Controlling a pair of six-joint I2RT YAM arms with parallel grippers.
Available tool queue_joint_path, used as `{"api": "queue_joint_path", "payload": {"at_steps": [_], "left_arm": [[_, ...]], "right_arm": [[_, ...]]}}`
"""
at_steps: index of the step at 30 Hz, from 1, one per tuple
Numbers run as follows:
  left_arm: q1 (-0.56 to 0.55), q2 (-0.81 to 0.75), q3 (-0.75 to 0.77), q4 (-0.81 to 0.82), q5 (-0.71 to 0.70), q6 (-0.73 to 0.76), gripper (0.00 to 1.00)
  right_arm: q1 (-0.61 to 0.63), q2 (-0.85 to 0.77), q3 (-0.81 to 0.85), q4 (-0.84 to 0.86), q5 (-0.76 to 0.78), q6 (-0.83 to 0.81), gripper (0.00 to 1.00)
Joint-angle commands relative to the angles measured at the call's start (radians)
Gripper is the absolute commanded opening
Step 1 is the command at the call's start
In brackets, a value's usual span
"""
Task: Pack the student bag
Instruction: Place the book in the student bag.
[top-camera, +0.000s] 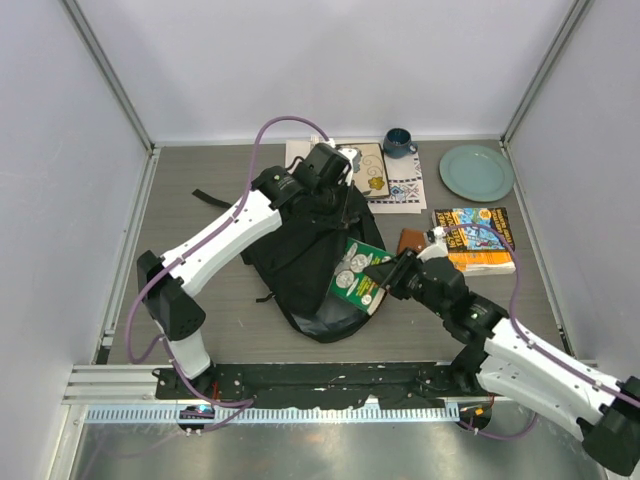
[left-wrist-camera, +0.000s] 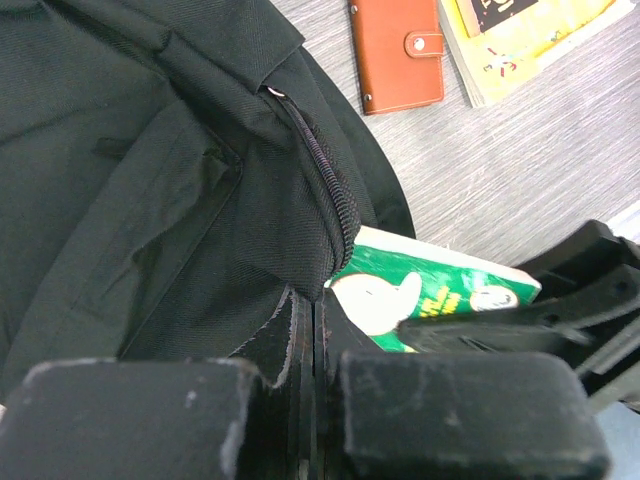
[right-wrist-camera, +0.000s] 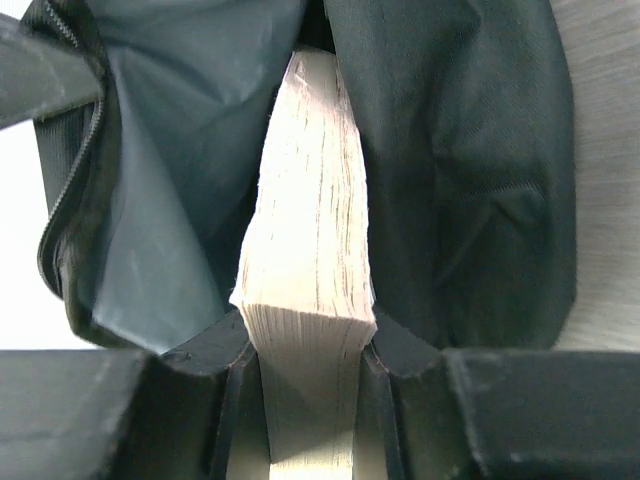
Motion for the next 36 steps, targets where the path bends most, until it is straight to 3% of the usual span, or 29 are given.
{"api": "queue_joint_path", "payload": {"at_steps": [1, 8, 11, 16, 21, 25, 27, 28, 30, 31, 33, 34, 36], "left_arm": [[0.005, -0.062, 0.045, 0.05, 0.043, -0.043, 0.0], [0.005, -0.065, 0.057, 0.07, 0.067, -0.076, 0.0], [0.005, -0.062, 0.073, 0.07, 0.079, -0.079, 0.0], [0.005, -0.063, 0.08, 0.051, 0.095, -0.079, 0.0], [0.011, -0.07, 0.067, 0.045, 0.102, -0.072, 0.0], [0.012, -0.077, 0.045, 0.045, 0.107, -0.067, 0.0], [0.014, -0.082, 0.025, 0.045, 0.113, -0.064, 0.0], [0.014, -0.086, 0.018, 0.047, 0.115, -0.064, 0.0], [0.02, -0.096, -0.01, 0.054, 0.11, -0.064, 0.0], [0.02, -0.099, -0.021, 0.06, 0.107, -0.069, 0.0], [0.029, -0.12, -0.057, 0.079, 0.096, -0.073, 0.0], [0.032, -0.125, -0.071, 0.087, 0.093, -0.078, 0.0], [0.043, -0.143, -0.106, 0.102, 0.079, -0.082, 0.0]], "right_arm": [[0.034, 0.097, -0.005, 0.449, 0.143, 0.078, 0.0], [0.177, 0.404, 0.021, 0.72, 0.386, 0.103, 0.0], [0.235, 0.572, 0.029, 0.953, 0.505, 0.057, 0.0], [0.24, 0.899, 0.066, 1.415, 0.578, -0.029, 0.0], [0.231, 1.12, 0.165, 1.619, 0.613, -0.061, 0.0], [0.205, 1.245, 0.228, 1.669, 0.601, -0.038, 0.02], [0.186, 1.281, 0.239, 1.657, 0.595, -0.005, 0.08], [0.167, 1.289, 0.239, 1.655, 0.566, 0.001, 0.22], [0.151, 1.276, 0.209, 1.615, 0.558, 0.021, 0.38], [0.142, 1.262, 0.193, 1.601, 0.556, 0.015, 0.5], [0.139, 1.189, 0.144, 1.495, 0.569, 0.017, 0.61], [0.137, 1.161, 0.126, 1.461, 0.572, 0.015, 0.72], [0.136, 1.098, 0.075, 1.354, 0.576, 0.031, 0.8]]}}
